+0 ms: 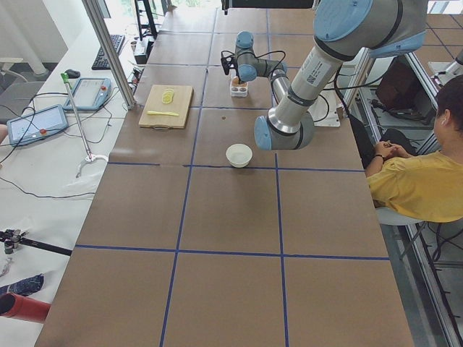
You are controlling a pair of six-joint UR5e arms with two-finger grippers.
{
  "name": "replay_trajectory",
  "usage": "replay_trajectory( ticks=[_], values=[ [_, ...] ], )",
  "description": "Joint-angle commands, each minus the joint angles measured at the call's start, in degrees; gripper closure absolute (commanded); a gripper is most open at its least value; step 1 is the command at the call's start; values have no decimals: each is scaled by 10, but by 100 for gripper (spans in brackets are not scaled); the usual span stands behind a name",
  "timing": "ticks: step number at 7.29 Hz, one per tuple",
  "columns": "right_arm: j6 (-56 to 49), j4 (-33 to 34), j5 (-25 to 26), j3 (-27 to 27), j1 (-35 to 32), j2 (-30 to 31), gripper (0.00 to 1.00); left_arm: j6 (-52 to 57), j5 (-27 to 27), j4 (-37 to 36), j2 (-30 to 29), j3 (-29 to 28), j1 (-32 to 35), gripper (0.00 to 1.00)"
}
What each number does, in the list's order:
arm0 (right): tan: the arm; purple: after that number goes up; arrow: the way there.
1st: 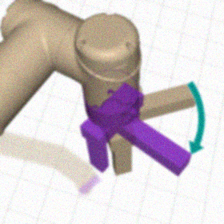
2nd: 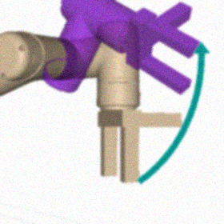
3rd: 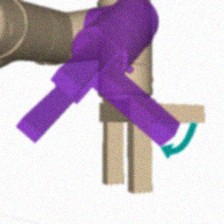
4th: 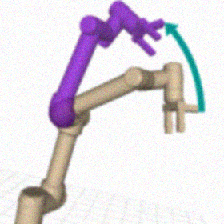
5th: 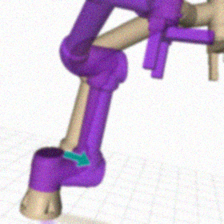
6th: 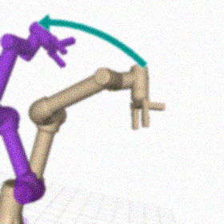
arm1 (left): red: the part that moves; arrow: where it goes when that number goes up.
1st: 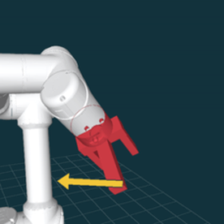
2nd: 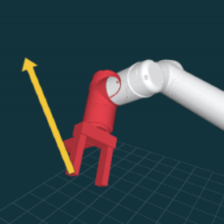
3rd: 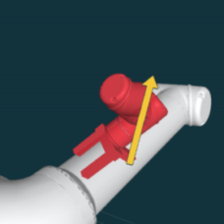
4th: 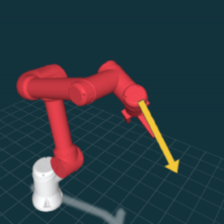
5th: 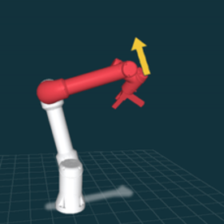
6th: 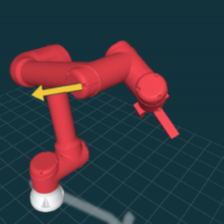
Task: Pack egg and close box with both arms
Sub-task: 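Lower the egg into the empty carton cup and open the left gripper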
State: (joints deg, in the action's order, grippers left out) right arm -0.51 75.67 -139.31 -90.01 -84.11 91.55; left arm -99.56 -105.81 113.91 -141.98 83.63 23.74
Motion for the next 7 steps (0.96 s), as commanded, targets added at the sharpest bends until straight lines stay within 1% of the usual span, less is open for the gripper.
replay_trajectory(
  ticks=[1,3,4,5,7],
  values=[
    [0,0,0,0,0,-1,0,8,2,6,0,-6,-5,61],
    [0,0,0,1,0,-1,0,9,23,8,5,-5,-28,36],
    [0,0,0,1,0,-1,0,10,23,8,5,-2,-29,14],
    [0,1,0,1,0,0,0,10,23,8,5,-2,-29,3],
    [0,1,0,3,0,0,0,10,23,7,4,2,-28,4]
  ],
)
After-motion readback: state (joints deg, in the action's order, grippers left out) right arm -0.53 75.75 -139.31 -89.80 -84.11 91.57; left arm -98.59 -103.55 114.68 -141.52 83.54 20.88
